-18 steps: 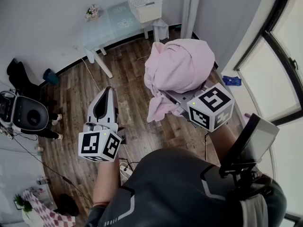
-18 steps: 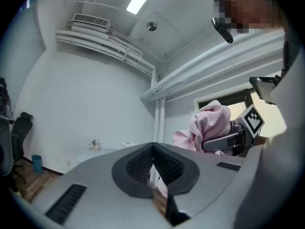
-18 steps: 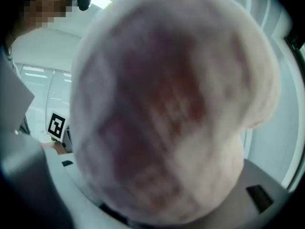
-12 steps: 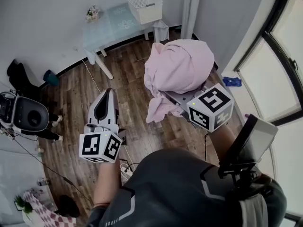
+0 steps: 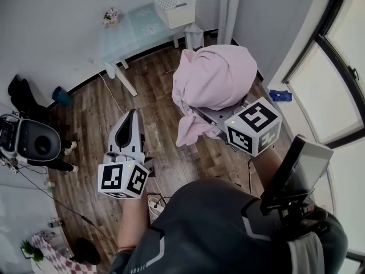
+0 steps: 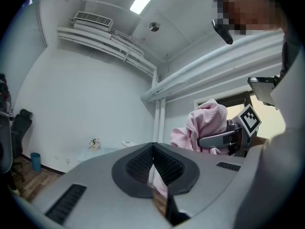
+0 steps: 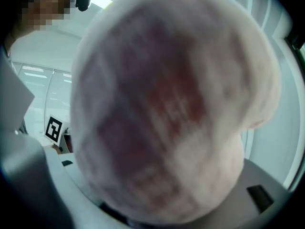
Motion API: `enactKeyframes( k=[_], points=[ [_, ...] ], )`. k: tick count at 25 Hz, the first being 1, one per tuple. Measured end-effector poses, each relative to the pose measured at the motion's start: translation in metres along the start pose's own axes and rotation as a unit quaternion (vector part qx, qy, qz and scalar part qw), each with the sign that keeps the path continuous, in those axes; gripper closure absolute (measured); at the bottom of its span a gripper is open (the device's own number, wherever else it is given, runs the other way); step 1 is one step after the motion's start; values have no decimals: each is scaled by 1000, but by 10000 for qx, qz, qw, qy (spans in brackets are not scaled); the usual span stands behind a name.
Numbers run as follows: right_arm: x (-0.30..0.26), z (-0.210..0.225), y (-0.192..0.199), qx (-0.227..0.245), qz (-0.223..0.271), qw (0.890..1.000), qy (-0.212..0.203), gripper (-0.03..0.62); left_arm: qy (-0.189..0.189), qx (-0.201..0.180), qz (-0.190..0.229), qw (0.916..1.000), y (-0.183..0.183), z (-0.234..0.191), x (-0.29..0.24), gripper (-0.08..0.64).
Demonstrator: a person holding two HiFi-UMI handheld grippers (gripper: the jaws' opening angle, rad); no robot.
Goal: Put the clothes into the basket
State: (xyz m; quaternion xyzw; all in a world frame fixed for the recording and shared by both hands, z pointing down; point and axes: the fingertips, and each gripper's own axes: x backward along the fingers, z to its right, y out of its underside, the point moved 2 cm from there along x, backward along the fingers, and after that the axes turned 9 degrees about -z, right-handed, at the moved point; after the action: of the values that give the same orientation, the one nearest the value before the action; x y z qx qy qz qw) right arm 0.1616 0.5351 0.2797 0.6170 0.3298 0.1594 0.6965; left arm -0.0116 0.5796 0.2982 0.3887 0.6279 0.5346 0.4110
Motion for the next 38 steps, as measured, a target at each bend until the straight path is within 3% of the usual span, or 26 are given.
enactKeyframes(
  k=[17, 30, 35, 38],
  points=[
    [-36, -15, 2, -35, -26, 9999, 141, 275, 143, 211, 111, 9996, 15, -43, 2, 551],
    [-129, 86, -25, -139, 102, 9997, -156, 275, -355, 64, 226, 9991, -16, -97, -106, 551],
    [-126, 87, -35, -169, 200, 9995, -165, 273, -313, -96, 154, 9993, -28, -93, -107, 551],
    [-149, 128, -42, -276, 199, 9992, -217, 273, -351, -153, 69, 9992, -34, -99, -150, 551]
  ],
)
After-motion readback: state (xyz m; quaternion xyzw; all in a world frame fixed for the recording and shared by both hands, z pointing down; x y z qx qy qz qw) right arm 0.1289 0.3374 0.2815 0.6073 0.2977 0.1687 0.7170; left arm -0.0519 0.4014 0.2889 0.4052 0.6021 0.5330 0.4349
